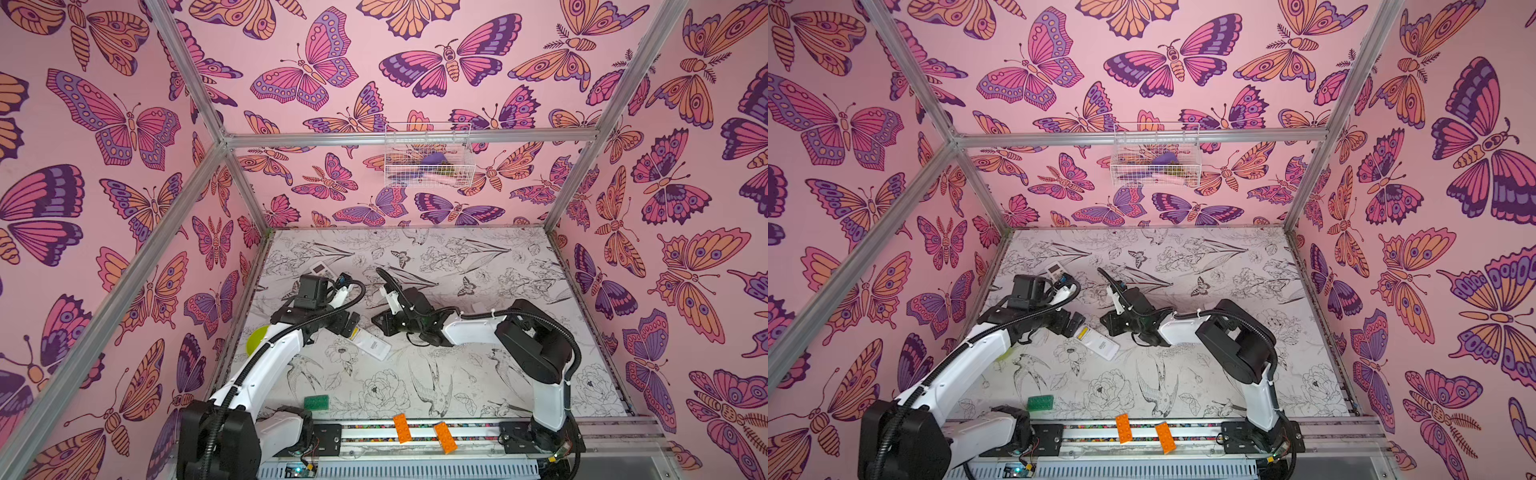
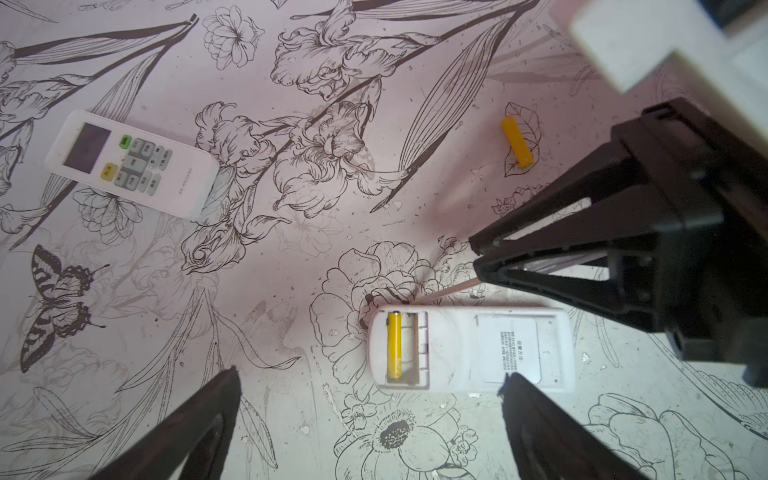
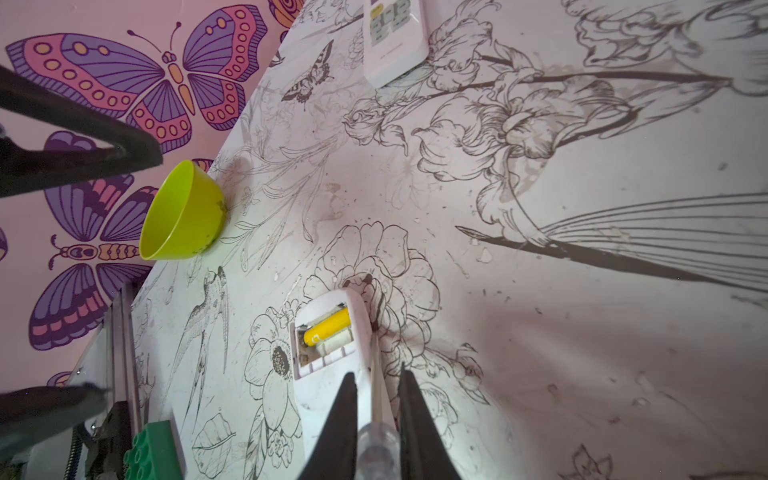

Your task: Unload the batteries from the remote control

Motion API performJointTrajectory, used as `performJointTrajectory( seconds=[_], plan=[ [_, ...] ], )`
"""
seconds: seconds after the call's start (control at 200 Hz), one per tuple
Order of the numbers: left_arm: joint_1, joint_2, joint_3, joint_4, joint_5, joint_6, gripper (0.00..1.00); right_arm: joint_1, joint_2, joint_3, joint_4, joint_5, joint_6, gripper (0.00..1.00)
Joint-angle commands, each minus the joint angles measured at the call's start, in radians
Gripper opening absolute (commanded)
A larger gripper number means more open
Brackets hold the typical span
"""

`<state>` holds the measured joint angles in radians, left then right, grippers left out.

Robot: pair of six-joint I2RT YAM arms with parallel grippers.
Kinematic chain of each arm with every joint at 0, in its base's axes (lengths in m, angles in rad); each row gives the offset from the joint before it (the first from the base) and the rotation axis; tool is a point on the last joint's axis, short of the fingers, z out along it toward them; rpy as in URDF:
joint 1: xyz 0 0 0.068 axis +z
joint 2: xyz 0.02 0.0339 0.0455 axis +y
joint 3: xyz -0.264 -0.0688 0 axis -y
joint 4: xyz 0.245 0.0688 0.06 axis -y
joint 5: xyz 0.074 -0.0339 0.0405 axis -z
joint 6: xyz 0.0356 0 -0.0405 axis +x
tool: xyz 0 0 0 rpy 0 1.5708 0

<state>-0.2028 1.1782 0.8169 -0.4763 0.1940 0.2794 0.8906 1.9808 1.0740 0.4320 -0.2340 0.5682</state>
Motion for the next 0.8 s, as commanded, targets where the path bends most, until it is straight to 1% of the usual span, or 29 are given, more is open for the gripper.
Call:
performJointTrajectory(
  seconds=[0.0, 0.125, 0.266, 0.371, 0.396, 0.441, 0.516, 0.671, 0.752, 0.797],
  plan=[
    [0.008, -0.014, 0.038, -0.021, -0.01, 0.051, 1.0, 0.006, 0.058, 0.038, -0.024, -0.073, -0.011, 0.0],
    [0.034, -0.002, 0.097, -0.068, 0.019, 0.112, 1.0, 0.012, 0.098, 0.082, -0.028, -0.156, 0.003, 0.0],
    [0.066, 0.013, 0.095, -0.072, 0.093, 0.243, 0.99, 0.021, 0.112, 0.11, -0.041, -0.18, -0.015, 0.0],
    [0.104, 0.021, 0.093, -0.114, 0.182, 0.338, 0.98, 0.024, 0.099, 0.104, -0.02, -0.193, 0.001, 0.0],
    [0.113, 0.018, 0.091, -0.134, 0.225, 0.361, 0.98, 0.025, 0.096, 0.104, -0.017, -0.201, -0.003, 0.0],
    [0.121, 0.016, 0.083, -0.17, 0.278, 0.428, 0.98, 0.027, 0.093, 0.103, -0.021, -0.215, -0.011, 0.0],
    [0.12, 0.015, 0.07, -0.223, 0.331, 0.525, 0.98, 0.027, 0.084, 0.101, -0.042, -0.21, -0.01, 0.0],
    [0.12, 0.02, 0.027, -0.248, 0.345, 0.627, 0.98, 0.022, 0.004, 0.063, -0.064, -0.153, 0.011, 0.0],
    [0.118, 0.026, -0.027, -0.239, 0.353, 0.706, 0.98, 0.017, -0.031, 0.04, -0.053, -0.134, 0.056, 0.0],
    [0.115, 0.03, -0.052, -0.216, 0.343, 0.714, 0.98, 0.018, -0.051, 0.023, -0.035, -0.134, 0.083, 0.0]
  ],
)
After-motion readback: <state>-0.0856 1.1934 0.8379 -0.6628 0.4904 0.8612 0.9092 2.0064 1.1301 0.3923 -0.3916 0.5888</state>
